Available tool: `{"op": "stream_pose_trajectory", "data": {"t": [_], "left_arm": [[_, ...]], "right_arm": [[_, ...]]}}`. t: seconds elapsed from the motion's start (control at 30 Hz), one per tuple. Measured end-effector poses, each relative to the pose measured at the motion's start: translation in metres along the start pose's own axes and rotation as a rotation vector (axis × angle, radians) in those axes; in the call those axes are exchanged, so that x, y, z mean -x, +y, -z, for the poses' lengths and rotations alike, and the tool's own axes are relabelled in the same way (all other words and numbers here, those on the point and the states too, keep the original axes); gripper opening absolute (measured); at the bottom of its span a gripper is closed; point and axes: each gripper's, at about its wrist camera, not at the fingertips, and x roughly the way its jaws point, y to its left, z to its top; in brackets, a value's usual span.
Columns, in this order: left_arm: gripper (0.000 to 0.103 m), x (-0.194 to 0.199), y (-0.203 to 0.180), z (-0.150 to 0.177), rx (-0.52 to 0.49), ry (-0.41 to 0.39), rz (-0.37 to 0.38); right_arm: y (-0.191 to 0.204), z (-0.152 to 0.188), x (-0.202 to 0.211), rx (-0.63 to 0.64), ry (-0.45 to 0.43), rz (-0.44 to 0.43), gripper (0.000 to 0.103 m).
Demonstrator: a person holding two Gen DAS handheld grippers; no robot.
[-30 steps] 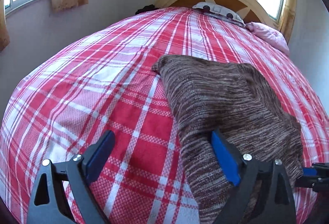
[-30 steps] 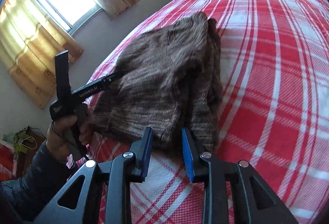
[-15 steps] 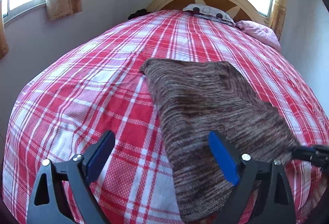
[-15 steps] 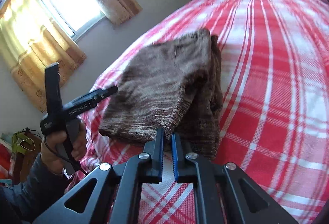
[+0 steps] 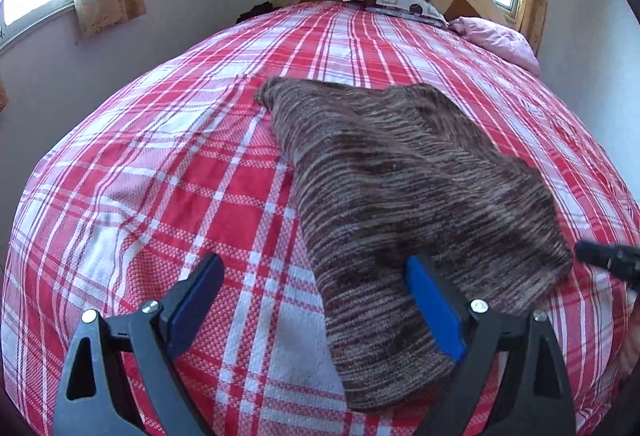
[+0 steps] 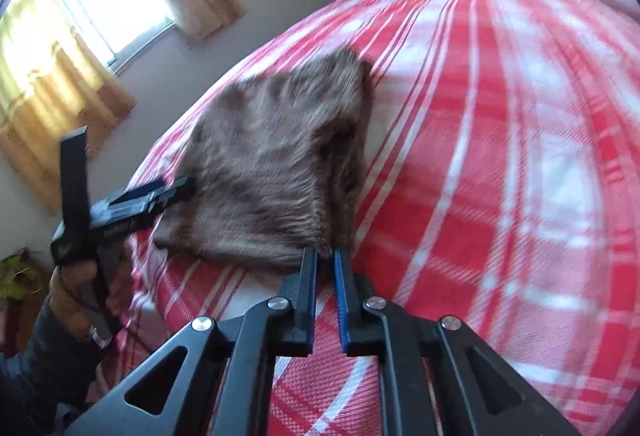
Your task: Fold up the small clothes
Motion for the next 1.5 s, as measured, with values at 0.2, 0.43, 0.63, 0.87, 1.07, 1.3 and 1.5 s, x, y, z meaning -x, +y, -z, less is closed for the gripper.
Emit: {"op": "stream_pose_trajectory", "data": {"t": [0.2, 0.43, 0.63, 0.87, 1.07, 1.3, 1.5], "left_arm": [[0.095, 0.003, -0.005, 0.008, -0.014, -0.007, -0.013], [0.103, -0.007, -0.003, 0.024, 0.005, 0.0, -0.016], [0.103, 0.011, 0.002, 0.031, 0.03, -0.019, -0.036], [0.103, 0.051, -0.006, 0.033, -0.027, -0.085, -0.06], [0.103, 0.08, -0.017, 0.023, -0.041, -0.17, -0.038], [0.103, 0.106, -0.022, 0.014, -0.059, -0.246, -0.034], [0.103, 0.114, -0.024, 0.011, -0.056, -0.273, -0.033]], "right_arm": [[0.032, -0.052, 0.002, 0.07, -0.097, -0.138, 0.013], [0.009, -0.064, -0.079, 0.023, 0.047, -0.043, 0.01], [0.012, -0.054, -0.057, 0.045, -0.014, -0.021, 0.014], [0.033, -0.02, -0.001, 0.078, -0.17, 0.048, 0.064], [0.06, -0.009, 0.041, 0.125, -0.269, 0.16, 0.064], [0.081, 0.0, 0.067, 0.165, -0.312, 0.19, 0.064], [0.088, 0.003, 0.071, 0.175, -0.325, 0.195, 0.064]]}}
